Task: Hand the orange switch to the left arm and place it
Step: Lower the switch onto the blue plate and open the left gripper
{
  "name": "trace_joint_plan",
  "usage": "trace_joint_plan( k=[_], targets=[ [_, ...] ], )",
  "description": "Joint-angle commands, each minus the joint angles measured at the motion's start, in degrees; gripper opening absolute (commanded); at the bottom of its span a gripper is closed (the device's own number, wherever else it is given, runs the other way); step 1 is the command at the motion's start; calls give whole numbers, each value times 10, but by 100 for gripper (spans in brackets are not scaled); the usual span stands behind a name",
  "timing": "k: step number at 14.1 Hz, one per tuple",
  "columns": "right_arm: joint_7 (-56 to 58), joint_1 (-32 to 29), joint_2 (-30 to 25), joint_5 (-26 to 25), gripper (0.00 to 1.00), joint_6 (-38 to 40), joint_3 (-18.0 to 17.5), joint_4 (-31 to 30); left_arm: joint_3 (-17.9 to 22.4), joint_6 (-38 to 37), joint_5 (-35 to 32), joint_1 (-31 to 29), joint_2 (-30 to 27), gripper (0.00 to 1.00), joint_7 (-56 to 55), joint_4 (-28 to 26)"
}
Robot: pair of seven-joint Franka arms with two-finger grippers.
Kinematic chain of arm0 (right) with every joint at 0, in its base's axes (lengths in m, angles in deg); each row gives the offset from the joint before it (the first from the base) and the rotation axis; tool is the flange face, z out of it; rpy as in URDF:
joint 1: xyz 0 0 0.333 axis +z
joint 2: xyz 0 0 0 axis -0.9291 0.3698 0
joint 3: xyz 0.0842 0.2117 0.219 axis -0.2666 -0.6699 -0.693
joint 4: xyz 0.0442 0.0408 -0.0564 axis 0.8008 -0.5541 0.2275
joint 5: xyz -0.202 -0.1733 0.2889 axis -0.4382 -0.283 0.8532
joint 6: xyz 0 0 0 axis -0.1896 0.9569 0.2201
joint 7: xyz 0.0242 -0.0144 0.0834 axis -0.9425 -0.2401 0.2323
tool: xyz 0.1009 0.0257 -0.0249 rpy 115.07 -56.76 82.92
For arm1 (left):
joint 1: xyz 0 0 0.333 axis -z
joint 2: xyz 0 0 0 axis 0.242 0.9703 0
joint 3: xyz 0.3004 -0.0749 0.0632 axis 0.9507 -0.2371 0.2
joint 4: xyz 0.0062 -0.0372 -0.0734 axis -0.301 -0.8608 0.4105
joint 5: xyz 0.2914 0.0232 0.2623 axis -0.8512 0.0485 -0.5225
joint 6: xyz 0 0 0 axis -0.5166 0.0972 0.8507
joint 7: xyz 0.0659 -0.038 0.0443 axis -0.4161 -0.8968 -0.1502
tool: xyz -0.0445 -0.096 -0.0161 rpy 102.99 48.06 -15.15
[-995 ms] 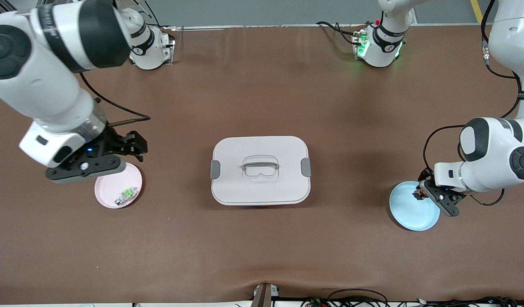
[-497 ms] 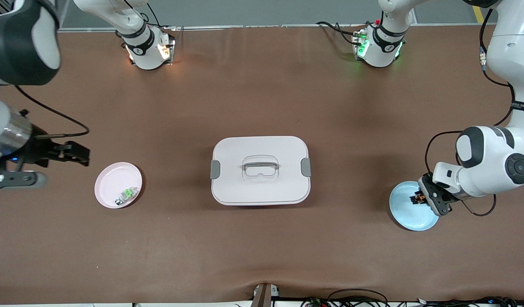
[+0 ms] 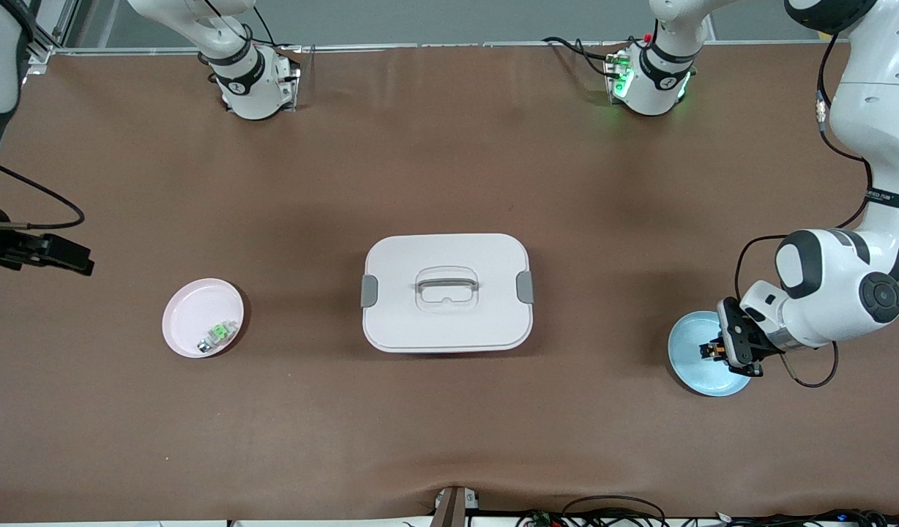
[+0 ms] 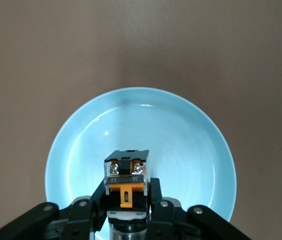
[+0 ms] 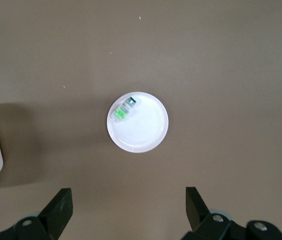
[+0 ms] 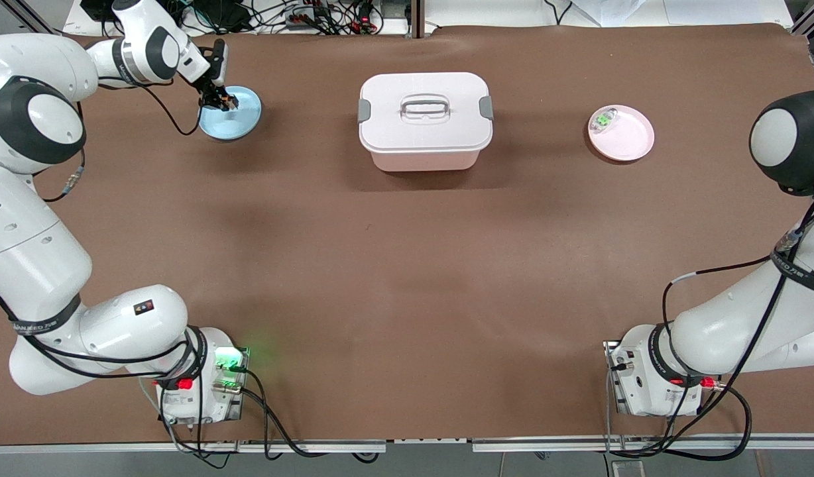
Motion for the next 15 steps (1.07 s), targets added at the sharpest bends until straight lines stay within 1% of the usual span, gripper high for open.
trace_joint_plan(
  k=[1,3,6,9,10,11,12,13,14,15],
  targets=[
    [4,-20,-11,8,100,33,-7,-4,-4,3,-11,-4,8,0,36,11],
    [4,-25,-20,11,100,52,-8,-4,-3,3,-11,-5,15,0,60,12],
    [6,-28,-24,8,100,58,-7,-4,7,10,-11,-4,22,0,66,9],
    [8,-56,-24,24,100,59,-12,-4,9,10,-11,-4,23,0,87,7],
    [8,-57,-23,26,100,59,-13,-4,9,12,-12,-4,27,8,88,7],
    [9,-54,-23,25,100,58,-13,-4,9,18,-16,-4,29,26,89,7],
    [8,-52,-24,26,100,58,-13,-4,9,19,-21,-4,32,39,89,7],
    [7,-53,-26,25,100,59,-13,-4,9,19,-22,-4,32,58,88,8],
    [7,-55,-30,25,100,61,-12,-7,9,19,-22,-4,31,86,83,9],
    [7,-59,-32,26,100,70,-12,-8,9,19,-22,-4,29,100,79,9]
  ],
)
